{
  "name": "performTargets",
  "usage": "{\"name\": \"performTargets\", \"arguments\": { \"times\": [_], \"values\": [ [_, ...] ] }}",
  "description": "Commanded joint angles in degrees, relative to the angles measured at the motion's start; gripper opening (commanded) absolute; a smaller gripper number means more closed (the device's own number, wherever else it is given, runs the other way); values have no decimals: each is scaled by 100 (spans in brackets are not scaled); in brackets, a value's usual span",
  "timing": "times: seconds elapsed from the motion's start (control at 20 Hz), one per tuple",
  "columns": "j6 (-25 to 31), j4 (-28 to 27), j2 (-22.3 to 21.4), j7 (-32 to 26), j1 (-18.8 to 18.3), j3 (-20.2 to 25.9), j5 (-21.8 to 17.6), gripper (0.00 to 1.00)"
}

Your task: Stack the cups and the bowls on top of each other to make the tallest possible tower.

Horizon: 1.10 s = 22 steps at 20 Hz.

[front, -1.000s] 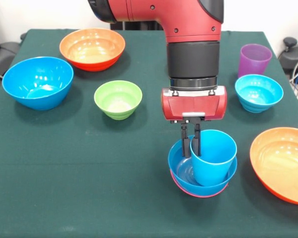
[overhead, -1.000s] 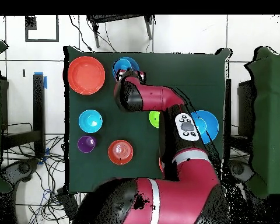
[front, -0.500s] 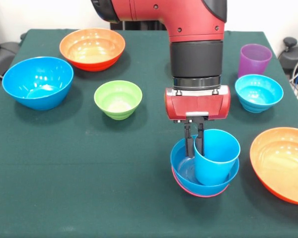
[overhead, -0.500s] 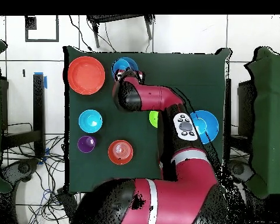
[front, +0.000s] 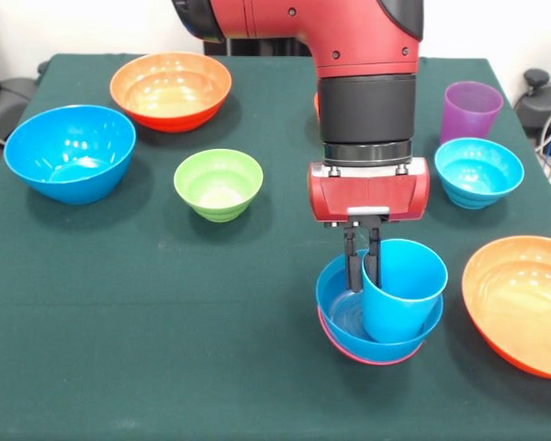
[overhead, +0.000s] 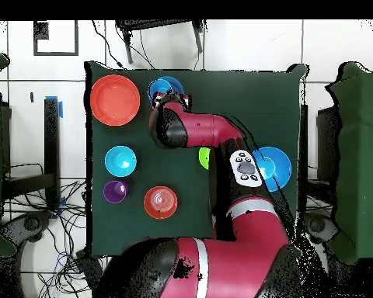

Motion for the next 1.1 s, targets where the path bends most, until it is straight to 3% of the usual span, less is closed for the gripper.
{"name": "performTargets", "arguments": {
  "times": [0.05, 0.6, 1.1],
  "values": [
    [372, 105, 211, 38, 228, 145, -443, 0],
    [636, 77, 201, -50, 205, 182, -389, 0],
    [456, 164, 189, -23, 117, 287, -428, 0]
  ]
}}
